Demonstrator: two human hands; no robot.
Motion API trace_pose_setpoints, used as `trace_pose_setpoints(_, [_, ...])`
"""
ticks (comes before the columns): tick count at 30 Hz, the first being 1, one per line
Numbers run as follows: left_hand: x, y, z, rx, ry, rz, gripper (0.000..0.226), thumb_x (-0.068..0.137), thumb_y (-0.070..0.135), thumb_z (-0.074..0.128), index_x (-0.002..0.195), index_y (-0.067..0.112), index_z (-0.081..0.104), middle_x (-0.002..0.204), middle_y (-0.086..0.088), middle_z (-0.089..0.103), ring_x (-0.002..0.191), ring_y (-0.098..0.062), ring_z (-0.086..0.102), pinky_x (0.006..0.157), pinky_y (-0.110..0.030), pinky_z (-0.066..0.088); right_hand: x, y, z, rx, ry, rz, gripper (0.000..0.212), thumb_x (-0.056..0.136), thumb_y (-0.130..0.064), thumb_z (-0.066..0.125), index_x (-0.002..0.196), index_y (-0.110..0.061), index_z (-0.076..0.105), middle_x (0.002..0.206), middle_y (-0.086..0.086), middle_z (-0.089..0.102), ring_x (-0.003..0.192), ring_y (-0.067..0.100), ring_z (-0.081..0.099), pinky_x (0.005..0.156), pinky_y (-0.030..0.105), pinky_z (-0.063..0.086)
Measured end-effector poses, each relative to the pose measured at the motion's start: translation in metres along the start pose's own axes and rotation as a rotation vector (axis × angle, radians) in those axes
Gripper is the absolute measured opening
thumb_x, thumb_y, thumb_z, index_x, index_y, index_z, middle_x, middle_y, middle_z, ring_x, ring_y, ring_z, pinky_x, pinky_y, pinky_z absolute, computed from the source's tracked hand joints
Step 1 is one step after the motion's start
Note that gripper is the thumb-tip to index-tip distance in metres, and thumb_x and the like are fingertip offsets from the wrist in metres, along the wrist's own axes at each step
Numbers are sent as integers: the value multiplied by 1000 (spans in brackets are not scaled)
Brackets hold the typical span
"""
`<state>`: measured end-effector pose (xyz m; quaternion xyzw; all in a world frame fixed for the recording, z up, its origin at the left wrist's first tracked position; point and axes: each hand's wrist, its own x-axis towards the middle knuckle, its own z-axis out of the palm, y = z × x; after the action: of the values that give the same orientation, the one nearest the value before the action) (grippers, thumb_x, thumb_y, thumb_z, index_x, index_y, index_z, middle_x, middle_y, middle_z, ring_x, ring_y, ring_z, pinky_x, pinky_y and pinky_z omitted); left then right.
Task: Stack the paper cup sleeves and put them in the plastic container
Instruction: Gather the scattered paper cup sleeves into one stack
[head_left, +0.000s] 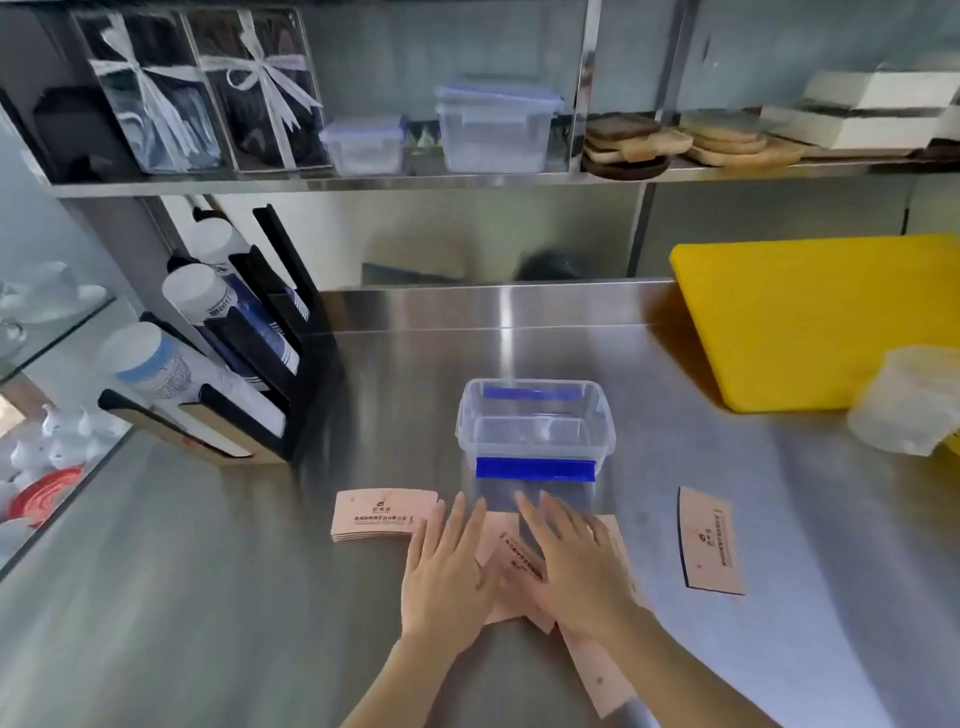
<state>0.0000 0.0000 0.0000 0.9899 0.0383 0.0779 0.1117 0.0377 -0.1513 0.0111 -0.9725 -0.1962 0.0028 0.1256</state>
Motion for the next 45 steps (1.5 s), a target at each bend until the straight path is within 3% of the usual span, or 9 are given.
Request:
trace_pose_setpoints(3, [-6,-2,8,-59,-126,67,64,83,47,16,145,30,17,157,5,19,146,-18,13,119,-30,0,-9,1,13,67,-264,24,77,83,-60,41,147,-34,6,158,-2,15,146,18,12,118,42,6])
trace_pose_setpoints(7, [-9,-2,19,-58,-104,30,56,85,47,29,135,25,43,146,-4,43,137,-22,39,116,-35,23,-14,-4,10,114,-281,61,68,88,-52,42,146,-25,19,155,-4,24,144,16,18,117,39,11])
trace_pose_setpoints(11, [-8,1,23,-196,-255,-77,57,93,44,36,144,20,22,157,-2,18,146,-18,9,119,-34,5,-9,-12,-2,254,-284,136,65,87,-36,54,143,-25,22,146,-1,39,135,21,32,111,36,21])
trace_pose_setpoints(23, [17,8,-9,-955,-117,-351,35,82,2,61,110,23,54,99,4,57,88,-22,55,76,-23,43,0,-11,-11,723,-174,325,59,85,-17,60,137,-27,36,129,-1,57,120,18,53,95,28,42])
trace_pose_setpoints(28, [30,16,-29,-1218,-1,-439,42,80,3,66,114,21,48,86,-2,65,82,-18,62,68,-25,48,16,-10,-29,810,-48,369,23,88,-6,51,103,-20,62,88,-8,60,77,9,59,61,21,49])
trace_pose_setpoints(31, [35,20,-35,-1337,-64,-444,33,79,-2,65,105,15,53,87,-4,68,82,-22,65,74,-33,53,22,-8,-35,1036,55,412,13,85,-2,56,82,-14,61,78,-4,64,71,14,62,59,19,47])
trace_pose_setpoints(37, [29,20,-30,-1165,-190,-358,26,89,4,52,79,27,59,89,1,70,88,-26,66,75,-39,53,20,-4,-32,1381,23,473,10,83,-2,62,85,-11,57,86,10,69,67,16,64,54,24,50])
trace_pose_setpoints(41, [31,17,-32,-906,-210,-229,20,89,14,52,100,24,66,98,1,71,90,-21,66,76,-37,54,16,6,-34,1236,57,400,39,81,-11,67,114,-25,52,98,-6,62,94,16,61,61,20,50])
trace_pose_setpoints(45, [28,19,-33,-802,-207,-155,20,89,11,54,102,17,68,95,-3,71,92,-24,65,78,-38,53,7,20,-35,1014,-40,328,16,82,-12,65,96,-19,65,94,-4,70,88,16,66,64,15,51])
